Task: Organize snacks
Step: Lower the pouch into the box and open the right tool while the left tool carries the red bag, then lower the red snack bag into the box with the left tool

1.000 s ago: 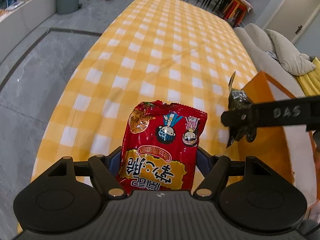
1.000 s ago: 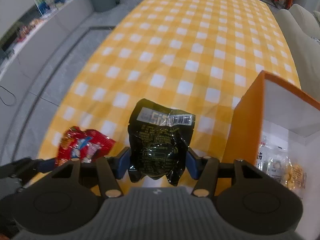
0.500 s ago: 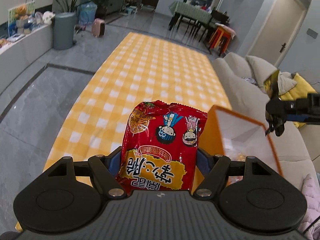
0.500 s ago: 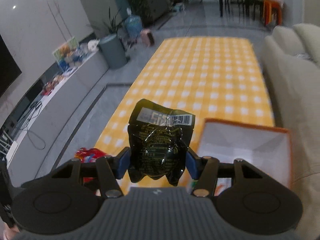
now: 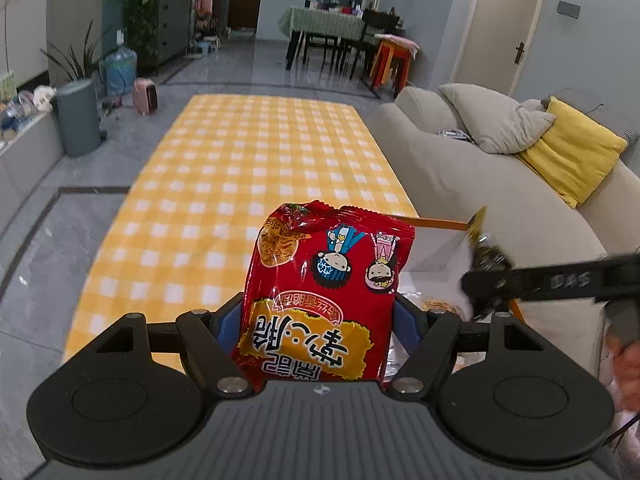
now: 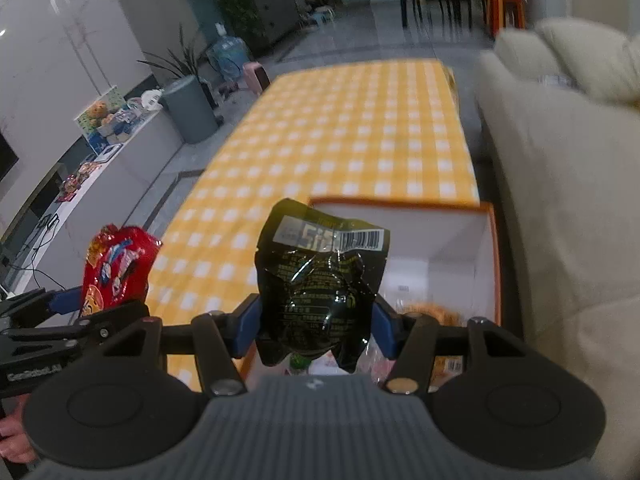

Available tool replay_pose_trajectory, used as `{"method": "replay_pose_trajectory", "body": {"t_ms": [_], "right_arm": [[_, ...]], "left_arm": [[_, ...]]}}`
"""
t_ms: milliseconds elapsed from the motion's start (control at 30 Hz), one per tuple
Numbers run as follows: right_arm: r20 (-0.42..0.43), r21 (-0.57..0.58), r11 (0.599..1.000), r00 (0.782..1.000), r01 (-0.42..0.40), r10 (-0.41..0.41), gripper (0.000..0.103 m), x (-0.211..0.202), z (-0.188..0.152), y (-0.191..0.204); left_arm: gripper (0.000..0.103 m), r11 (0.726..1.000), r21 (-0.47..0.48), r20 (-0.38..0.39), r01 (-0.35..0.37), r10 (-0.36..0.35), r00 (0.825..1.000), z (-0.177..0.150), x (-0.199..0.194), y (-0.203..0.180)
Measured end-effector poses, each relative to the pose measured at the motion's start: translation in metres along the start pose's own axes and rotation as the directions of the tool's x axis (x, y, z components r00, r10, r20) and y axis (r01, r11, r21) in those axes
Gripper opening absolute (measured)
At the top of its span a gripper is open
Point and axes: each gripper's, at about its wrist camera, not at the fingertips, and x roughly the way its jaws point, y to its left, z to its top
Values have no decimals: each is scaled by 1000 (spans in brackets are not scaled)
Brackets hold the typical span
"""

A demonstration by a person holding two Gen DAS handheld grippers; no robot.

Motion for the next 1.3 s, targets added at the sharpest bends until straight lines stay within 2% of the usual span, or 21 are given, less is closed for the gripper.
{"method": "replay_pose_trajectory", "body": {"t_ms": [233,400,700,767,1000,1200,1300], "right_arm": [[-89,154,987,995,-41,55,57,69,3,-31],[-154,151,989,988,-3,27,57,128,18,-32],[-233,141,989,972,33,1,57,202,34,-27],[-209,124,992,978,21,5,57,207,38,-27],[-247,248,968,965,-30,93,60,219,39,-47],[-202,304,952,974,-39,104,66,211,38,-51],[-191,274,961,978,-27,82,67,200,41,-45]], "left_arm": [[85,999,-32,3,34,-34,999,-4,29,12],[85,997,-73,-20,32,-34,999,-10,49,31],[85,995,-94,-62,35,-41,997,-15,71,50],[85,993,-109,-68,37,-44,997,-16,73,52],[85,992,-121,-66,45,-53,996,-18,68,52],[85,992,-117,-43,50,-55,998,-15,58,53],[85,992,-116,-33,41,-46,998,-11,53,52]]}}
